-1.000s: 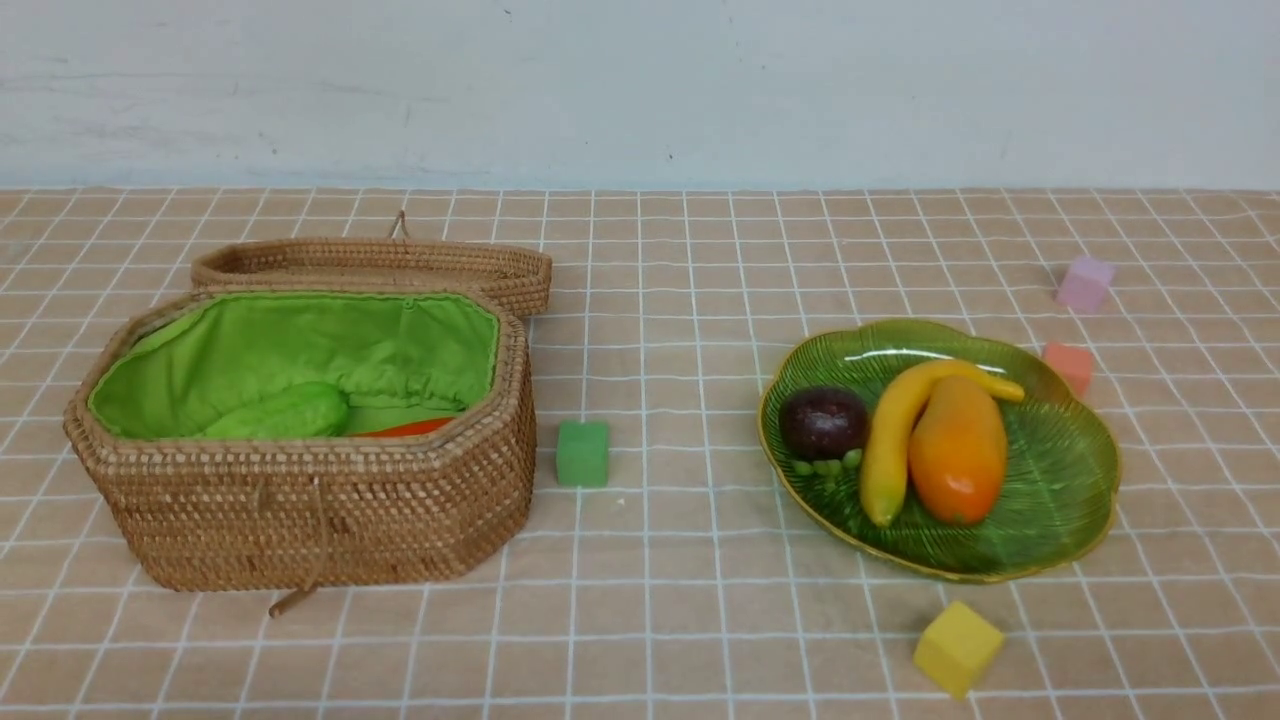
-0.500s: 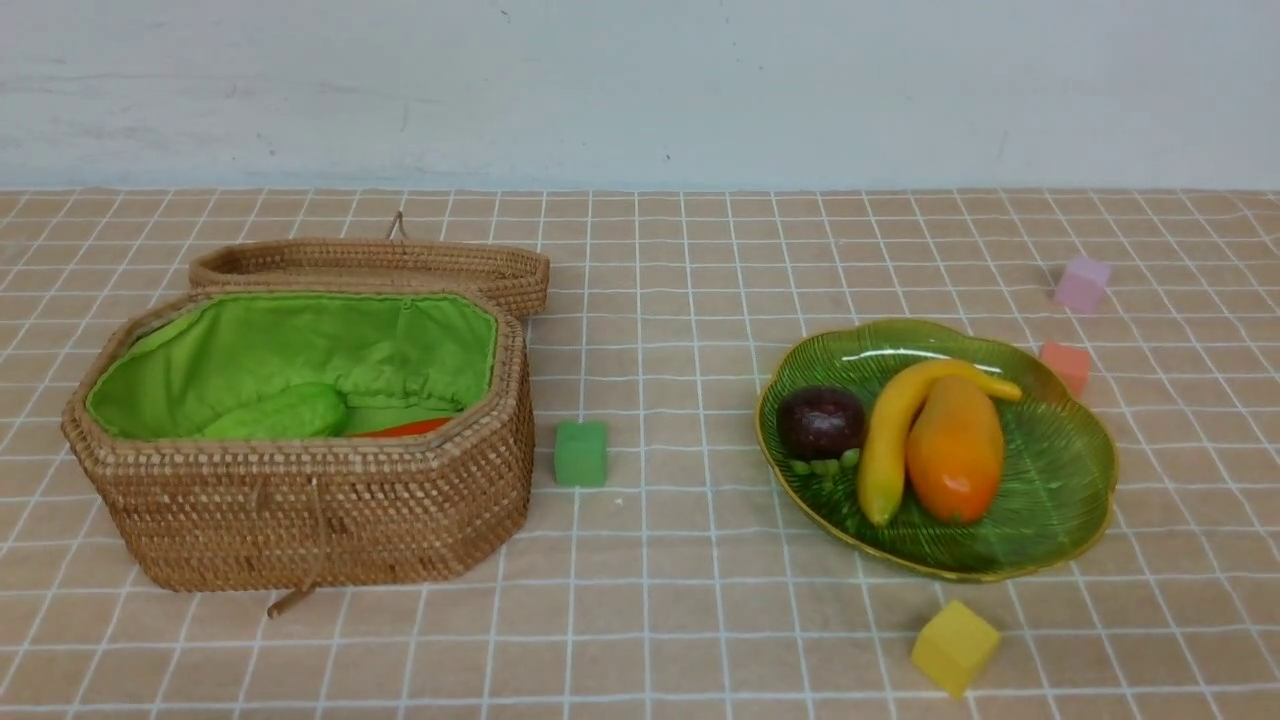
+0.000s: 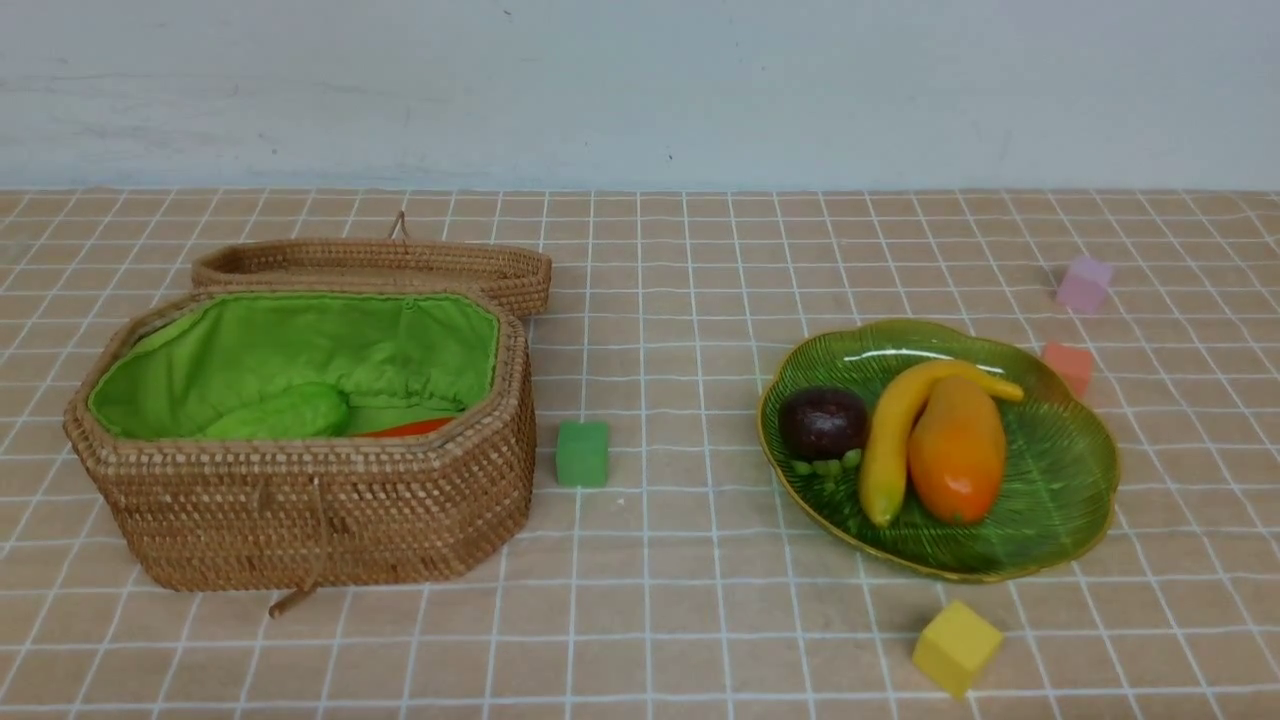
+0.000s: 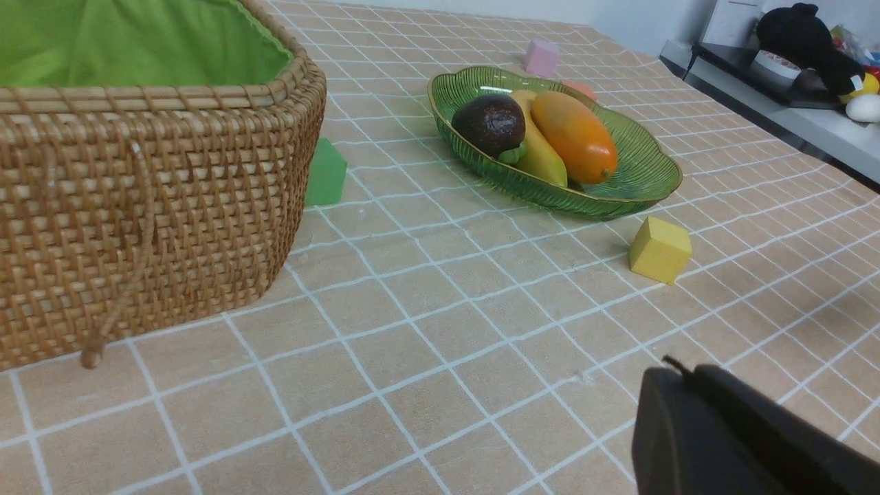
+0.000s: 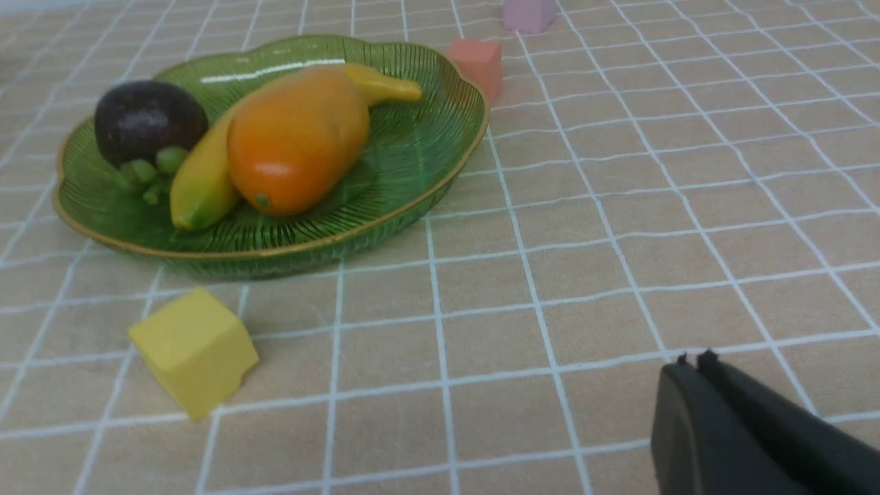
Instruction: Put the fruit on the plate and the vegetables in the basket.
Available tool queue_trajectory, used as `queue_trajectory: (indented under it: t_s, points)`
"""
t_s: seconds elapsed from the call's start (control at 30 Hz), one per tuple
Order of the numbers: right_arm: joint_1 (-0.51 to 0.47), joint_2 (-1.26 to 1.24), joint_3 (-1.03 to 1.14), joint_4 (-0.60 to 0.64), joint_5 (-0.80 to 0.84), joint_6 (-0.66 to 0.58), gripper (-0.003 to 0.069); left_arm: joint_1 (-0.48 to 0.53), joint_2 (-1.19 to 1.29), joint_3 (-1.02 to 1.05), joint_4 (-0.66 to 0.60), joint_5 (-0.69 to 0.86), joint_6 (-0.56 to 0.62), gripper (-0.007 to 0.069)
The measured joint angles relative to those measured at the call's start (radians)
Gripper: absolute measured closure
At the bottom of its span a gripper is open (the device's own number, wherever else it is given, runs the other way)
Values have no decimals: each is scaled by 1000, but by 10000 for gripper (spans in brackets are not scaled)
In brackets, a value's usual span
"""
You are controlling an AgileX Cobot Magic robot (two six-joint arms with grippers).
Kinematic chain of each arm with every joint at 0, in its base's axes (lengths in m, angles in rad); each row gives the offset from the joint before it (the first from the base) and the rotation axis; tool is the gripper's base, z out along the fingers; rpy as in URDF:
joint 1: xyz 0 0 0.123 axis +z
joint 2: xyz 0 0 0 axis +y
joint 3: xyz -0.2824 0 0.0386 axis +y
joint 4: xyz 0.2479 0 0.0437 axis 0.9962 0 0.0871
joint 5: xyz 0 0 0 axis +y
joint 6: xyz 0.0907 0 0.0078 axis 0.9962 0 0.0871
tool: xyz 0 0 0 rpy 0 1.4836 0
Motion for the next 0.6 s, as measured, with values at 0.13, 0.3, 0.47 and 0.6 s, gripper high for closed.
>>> queue_trajectory:
  t_s: [0.13,0.3,0.47,0.6]
  points:
    - [0,-1,-2,0,10,-37,667,0,0,0,-1,1,0,608]
    - [0,-1,-3,0,14,-50,666,0,0,0,-1,2,0,608]
    - [0,-1,-3,0,14,-52,664,0,0,0,-1,2,0,608]
    - [0,-1,-3,0,14,-52,664,0,0,0,-1,2,0,608]
